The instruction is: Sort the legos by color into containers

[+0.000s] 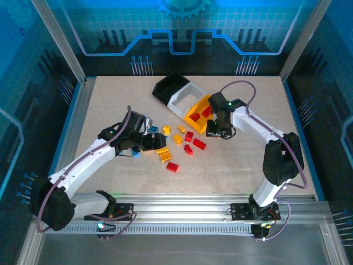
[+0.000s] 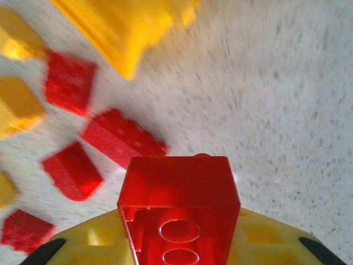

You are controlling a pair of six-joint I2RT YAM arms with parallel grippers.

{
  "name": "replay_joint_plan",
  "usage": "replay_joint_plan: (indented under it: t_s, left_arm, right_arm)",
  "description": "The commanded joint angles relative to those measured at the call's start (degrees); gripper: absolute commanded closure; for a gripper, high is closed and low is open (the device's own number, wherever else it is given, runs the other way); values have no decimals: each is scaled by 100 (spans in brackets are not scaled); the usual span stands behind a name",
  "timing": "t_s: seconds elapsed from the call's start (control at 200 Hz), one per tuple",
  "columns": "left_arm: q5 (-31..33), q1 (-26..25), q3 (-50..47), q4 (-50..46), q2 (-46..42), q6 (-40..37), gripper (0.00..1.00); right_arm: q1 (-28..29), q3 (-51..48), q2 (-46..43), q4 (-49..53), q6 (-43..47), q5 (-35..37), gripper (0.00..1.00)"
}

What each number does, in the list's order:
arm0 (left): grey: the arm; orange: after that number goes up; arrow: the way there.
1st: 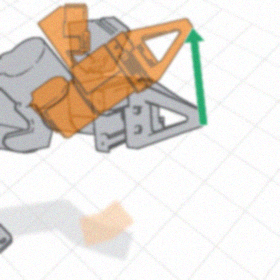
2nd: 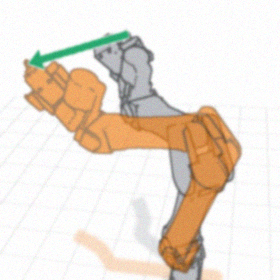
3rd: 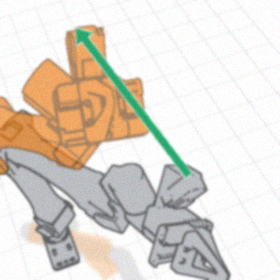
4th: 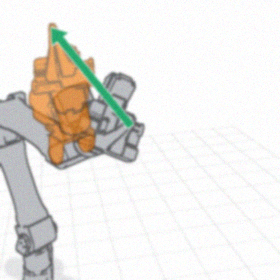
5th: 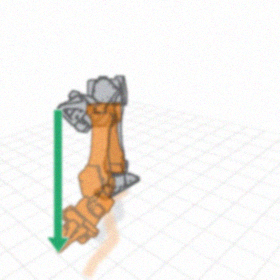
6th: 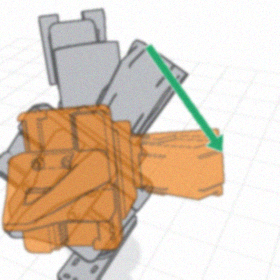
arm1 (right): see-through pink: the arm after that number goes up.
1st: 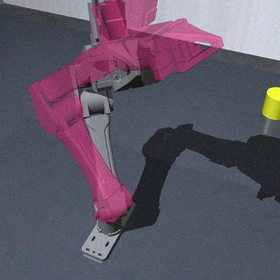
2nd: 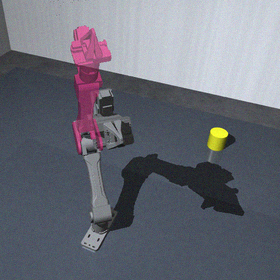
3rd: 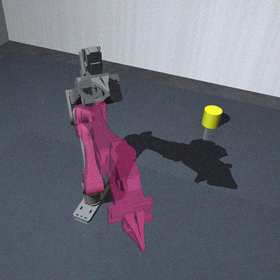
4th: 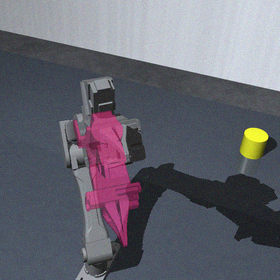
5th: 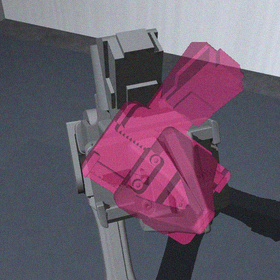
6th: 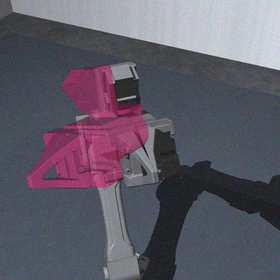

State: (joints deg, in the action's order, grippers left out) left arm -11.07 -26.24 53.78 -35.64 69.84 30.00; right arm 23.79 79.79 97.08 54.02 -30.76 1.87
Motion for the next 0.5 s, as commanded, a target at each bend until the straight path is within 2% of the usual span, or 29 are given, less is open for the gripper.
replay_joint_plan:
  t_s: [0.0,0.21,0.35,0.49]
  left_arm:
    - [-246,49,-112,36,104,-94,12]
    - [-254,-9,-296,-208,19,-174,1]
    - [-189,-218,-468,-313,-85,-177,1]
    - [208,-675,-541,-473,16,-168,1]
  right_arm:
    - [-187,750,307,228,114,-280,70]
    - [-294,2318,1567,427,239,-426,70]
    - [-406,3017,2262,558,278,-535,70]
    - [-513,3389,2733,627,293,-662,69]
